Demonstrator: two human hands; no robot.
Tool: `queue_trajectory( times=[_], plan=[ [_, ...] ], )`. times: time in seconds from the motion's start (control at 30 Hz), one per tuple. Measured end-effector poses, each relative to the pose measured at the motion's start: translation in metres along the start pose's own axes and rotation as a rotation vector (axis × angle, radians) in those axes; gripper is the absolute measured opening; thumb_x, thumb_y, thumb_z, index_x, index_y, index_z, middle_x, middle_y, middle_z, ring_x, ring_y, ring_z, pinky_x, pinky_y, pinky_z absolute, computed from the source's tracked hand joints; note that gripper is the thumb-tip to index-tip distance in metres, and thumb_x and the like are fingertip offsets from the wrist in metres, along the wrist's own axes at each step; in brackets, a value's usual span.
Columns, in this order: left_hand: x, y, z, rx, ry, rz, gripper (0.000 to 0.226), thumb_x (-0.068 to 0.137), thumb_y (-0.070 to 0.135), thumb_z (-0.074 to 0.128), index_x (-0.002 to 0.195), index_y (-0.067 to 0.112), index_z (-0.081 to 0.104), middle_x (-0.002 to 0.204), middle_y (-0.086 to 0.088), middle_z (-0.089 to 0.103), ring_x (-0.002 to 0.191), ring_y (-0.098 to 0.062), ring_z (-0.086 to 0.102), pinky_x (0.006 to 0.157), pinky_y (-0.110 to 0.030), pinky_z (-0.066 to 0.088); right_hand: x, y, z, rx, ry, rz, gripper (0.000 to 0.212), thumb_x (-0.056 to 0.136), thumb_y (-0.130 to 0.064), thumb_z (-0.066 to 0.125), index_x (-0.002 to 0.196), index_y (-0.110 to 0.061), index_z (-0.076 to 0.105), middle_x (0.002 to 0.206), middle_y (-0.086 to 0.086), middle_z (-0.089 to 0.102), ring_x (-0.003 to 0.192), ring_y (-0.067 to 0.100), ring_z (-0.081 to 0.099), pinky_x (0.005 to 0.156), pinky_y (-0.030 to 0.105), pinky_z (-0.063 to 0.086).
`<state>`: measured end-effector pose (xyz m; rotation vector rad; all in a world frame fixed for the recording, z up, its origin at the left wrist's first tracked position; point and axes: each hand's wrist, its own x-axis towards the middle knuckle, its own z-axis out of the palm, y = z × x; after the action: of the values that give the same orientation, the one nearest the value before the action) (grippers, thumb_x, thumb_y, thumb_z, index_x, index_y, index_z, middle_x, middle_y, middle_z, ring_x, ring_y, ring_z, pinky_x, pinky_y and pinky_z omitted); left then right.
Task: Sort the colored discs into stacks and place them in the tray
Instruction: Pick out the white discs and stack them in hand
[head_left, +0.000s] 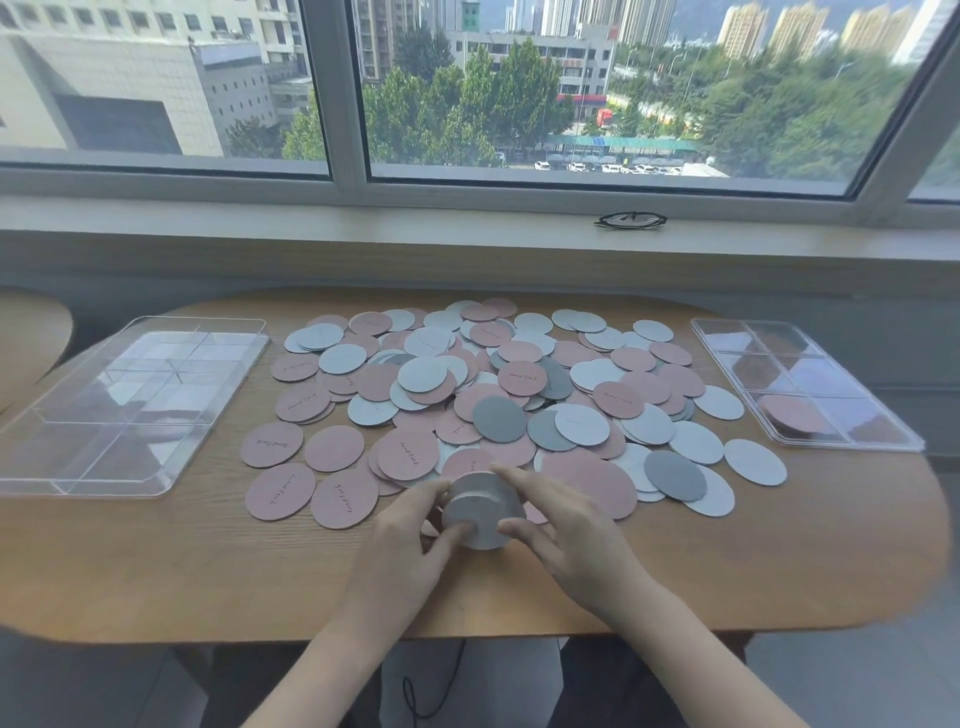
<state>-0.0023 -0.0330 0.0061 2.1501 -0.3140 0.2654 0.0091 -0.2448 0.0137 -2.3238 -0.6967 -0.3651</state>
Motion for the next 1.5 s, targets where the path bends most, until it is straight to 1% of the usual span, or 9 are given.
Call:
queue_trajectory(
  times=[0.1,0.23,0.37,0.6,0.8,0.97,1.17,1.33,1.5],
  plan=[
    [0.000,-0.004,0.003,0.032,-0.042,0.065,0.033,0.085,0.018,0.076,0.112,0.029,0.062,0.104,0.017,0.060,0.084,-0.006,0.060,0.070,-0.009,0.043,-0.002,0.000,0.008,-0.208,0.034,-0.099,0.038,0.100,-0.026,0.049,0.138,-0.022,0.052,0.107,-0.004,0.065,0.093,0.017,0.057,0.081,0.036,0.048],
    [-0.001,-0.010,0.005,0.062,-0.111,0.062,0.038,0.091,0.026,0.068,0.125,0.037,0.056,0.110,0.015,0.063,0.100,-0.002,0.059,0.081,-0.018,0.047,0.002,-0.001,-0.004,-0.250,0.028,-0.164,0.036,0.102,-0.030,0.045,0.135,-0.020,0.057,0.111,-0.006,0.061,0.100,0.014,0.053,0.090,0.026,0.037],
    [-0.001,-0.007,0.004,0.054,-0.125,0.035,0.032,0.092,0.025,0.068,0.120,0.038,0.058,0.107,0.014,0.062,0.099,-0.002,0.058,0.081,-0.014,0.044,0.032,0.039,-0.031,-0.286,0.162,0.160,0.043,0.098,-0.037,0.046,0.132,-0.014,0.059,0.128,0.000,0.061,0.118,0.023,0.056,0.099,0.034,0.039],
    [-0.001,-0.003,0.001,0.017,-0.119,0.016,0.027,0.090,0.020,0.071,0.112,0.034,0.062,0.101,0.012,0.064,0.093,-0.001,0.057,0.074,-0.006,0.039,0.060,0.086,-0.046,-0.473,-0.272,0.493,0.061,0.100,-0.044,0.048,0.153,-0.019,0.031,0.162,0.000,0.027,0.148,0.017,0.025,0.119,0.037,0.019],
    [-0.001,-0.003,0.000,0.001,-0.128,0.005,0.027,0.091,0.020,0.070,0.113,0.032,0.063,0.103,0.011,0.065,0.094,-0.001,0.058,0.074,-0.006,0.039,0.048,0.084,-0.047,-0.638,-0.091,0.311,0.042,0.102,-0.047,0.039,0.117,-0.021,0.067,0.116,-0.002,0.071,0.106,0.023,0.062,0.105,0.035,0.033],
    [-0.001,-0.002,-0.001,-0.002,-0.138,-0.001,0.027,0.091,0.020,0.070,0.112,0.034,0.063,0.102,0.012,0.065,0.093,-0.003,0.058,0.074,-0.007,0.039,0.032,0.074,-0.048,-0.498,0.295,0.111,0.040,0.102,-0.036,0.039,0.082,-0.014,0.067,0.073,-0.004,0.066,0.072,0.022,0.059,0.079,0.035,0.040],
    [-0.001,0.001,-0.002,-0.013,-0.116,-0.002,0.026,0.088,0.017,0.072,0.110,0.030,0.066,0.098,0.008,0.066,0.084,-0.002,0.058,0.072,-0.007,0.039,0.021,0.007,-0.028,0.191,0.233,0.264,0.013,0.097,-0.026,0.062,0.093,-0.027,0.074,0.087,-0.022,0.071,0.084,0.005,0.064,0.073,0.018,0.047],
    [-0.002,0.002,-0.001,-0.007,-0.034,-0.030,0.047,0.086,0.018,0.076,0.128,0.033,0.061,0.103,0.016,0.068,0.078,0.015,0.055,0.072,-0.003,0.038,0.007,-0.008,-0.002,0.278,0.049,0.187,0.025,0.100,-0.034,0.055,0.120,-0.033,0.069,0.108,-0.024,0.069,0.103,-0.001,0.064,0.087,0.019,0.049],
    [-0.001,-0.002,0.001,0.049,-0.079,0.067,0.054,0.088,0.017,0.073,0.137,0.034,0.055,0.116,0.021,0.061,0.099,0.015,0.051,0.081,-0.003,0.036,0.003,-0.011,0.006,-0.091,-0.189,-0.094,0.059,0.104,-0.053,0.025,0.157,-0.028,0.023,0.132,-0.017,0.046,0.122,0.005,0.043,0.108,0.025,0.025]
  ],
)
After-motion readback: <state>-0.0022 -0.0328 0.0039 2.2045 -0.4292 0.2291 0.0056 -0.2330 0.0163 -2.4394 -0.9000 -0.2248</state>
